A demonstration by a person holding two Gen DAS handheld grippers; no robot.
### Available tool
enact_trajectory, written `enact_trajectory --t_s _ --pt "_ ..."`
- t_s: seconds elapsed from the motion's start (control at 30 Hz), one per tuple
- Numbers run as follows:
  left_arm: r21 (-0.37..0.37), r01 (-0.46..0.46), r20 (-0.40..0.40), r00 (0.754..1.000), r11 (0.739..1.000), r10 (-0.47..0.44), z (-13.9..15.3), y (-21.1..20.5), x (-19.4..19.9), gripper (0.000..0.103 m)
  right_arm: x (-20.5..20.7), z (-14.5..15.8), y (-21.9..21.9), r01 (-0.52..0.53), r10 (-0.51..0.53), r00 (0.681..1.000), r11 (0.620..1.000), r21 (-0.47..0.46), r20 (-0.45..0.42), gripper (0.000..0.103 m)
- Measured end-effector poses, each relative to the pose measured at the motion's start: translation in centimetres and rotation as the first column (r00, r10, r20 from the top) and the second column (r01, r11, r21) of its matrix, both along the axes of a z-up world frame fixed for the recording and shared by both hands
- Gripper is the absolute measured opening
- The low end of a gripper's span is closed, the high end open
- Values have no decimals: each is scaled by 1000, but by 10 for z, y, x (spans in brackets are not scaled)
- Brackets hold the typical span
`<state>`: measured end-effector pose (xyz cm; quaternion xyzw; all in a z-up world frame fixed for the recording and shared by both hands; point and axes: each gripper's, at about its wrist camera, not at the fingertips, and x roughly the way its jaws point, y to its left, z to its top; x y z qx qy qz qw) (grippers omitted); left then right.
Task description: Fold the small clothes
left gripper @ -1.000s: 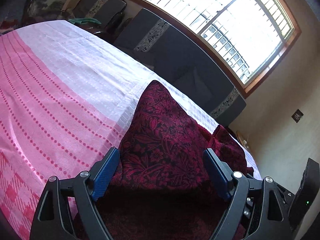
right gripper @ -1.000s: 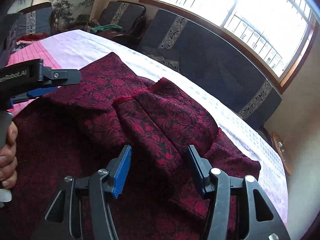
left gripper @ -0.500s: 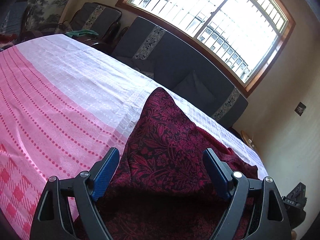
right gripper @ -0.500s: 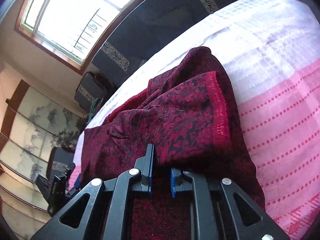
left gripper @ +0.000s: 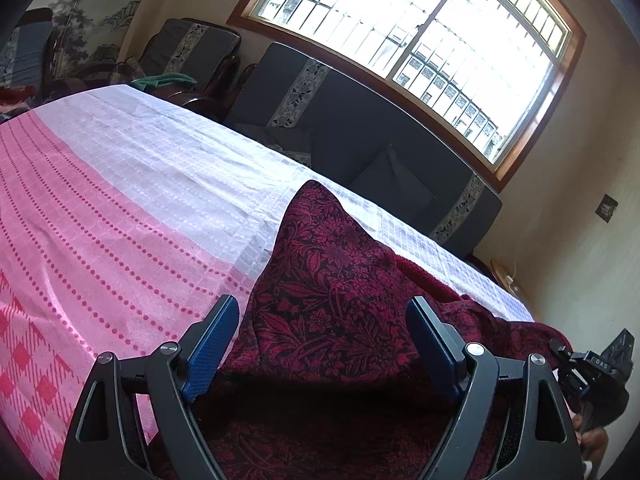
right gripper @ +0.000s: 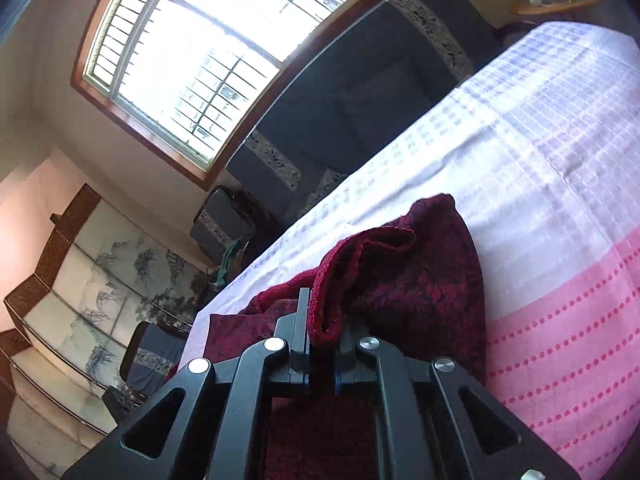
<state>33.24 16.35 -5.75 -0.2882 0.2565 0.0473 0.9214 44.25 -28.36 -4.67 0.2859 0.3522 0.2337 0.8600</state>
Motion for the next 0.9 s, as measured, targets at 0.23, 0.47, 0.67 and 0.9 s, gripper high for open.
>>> enact_trajectory --t_s 0.23,0.47,0.67,0.9 --pt "9 4 -16 1000 1000 -4 0 -2 2 85 25 -48 -14 5 -14 986 998 -57 -166 9" --pt "5 -2 -32 999 1000 2 -2 -1 5 85 27 -51 -11 -12 0 982 998 -59 -189 12" --pt "18 -12 -51 999 1000 13 -2 -2 6 85 17 -50 -11 -25 -4 976 991 -131 -218 18" --pt "152 2 -49 999 988 5 15 -19 -9 85 -34 -4 -28 -35 23 991 995 -89 -134 18"
